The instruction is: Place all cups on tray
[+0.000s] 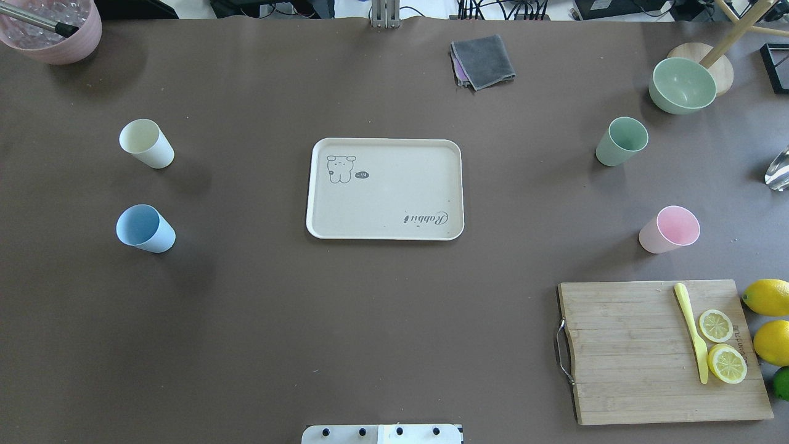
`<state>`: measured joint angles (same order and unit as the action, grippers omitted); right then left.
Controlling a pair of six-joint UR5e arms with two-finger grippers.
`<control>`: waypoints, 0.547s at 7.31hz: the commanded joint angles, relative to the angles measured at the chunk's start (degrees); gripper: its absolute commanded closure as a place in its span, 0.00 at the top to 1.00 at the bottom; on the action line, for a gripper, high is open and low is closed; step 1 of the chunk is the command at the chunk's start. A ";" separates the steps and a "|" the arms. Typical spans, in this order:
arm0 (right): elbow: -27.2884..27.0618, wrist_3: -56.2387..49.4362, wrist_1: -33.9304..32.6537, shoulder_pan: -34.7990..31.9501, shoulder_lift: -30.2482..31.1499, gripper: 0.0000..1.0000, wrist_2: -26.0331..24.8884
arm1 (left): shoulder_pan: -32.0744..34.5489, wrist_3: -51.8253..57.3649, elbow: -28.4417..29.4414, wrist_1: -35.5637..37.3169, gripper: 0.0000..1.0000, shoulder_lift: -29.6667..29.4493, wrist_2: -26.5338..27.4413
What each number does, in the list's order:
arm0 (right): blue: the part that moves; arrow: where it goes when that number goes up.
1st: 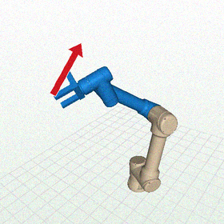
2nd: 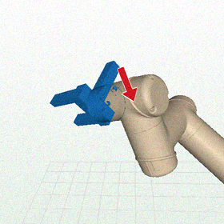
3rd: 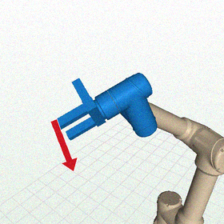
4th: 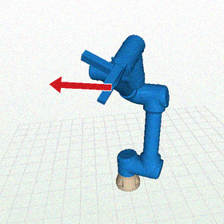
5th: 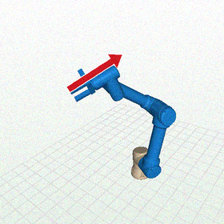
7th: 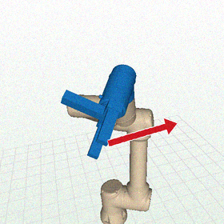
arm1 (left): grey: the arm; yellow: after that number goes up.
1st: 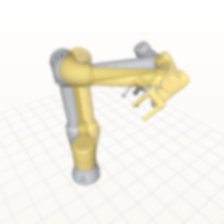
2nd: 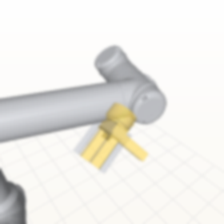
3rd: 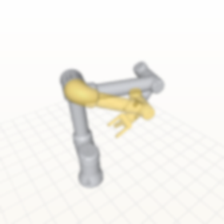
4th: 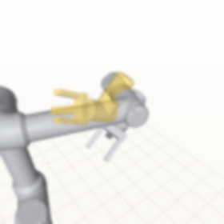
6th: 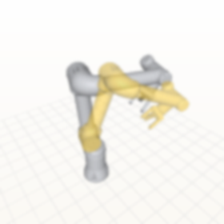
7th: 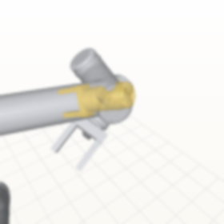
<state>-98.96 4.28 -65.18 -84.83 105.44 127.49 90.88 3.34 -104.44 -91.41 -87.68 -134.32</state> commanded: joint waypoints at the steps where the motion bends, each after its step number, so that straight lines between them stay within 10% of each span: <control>1: -1.75 2.73 7.39 -0.33 0.29 1.00 0.04 | 0.08 -0.09 0.02 -5.31 0.98 -2.23 0.37; 4: -1.94 7.24 7.97 -0.16 -4.11 1.00 0.92 | -0.09 -3.52 5.71 -18.75 0.98 -3.55 -2.24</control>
<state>-100.84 10.87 -57.61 -85.02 101.95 127.91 90.90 0.42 -101.01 -104.49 -91.32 -134.49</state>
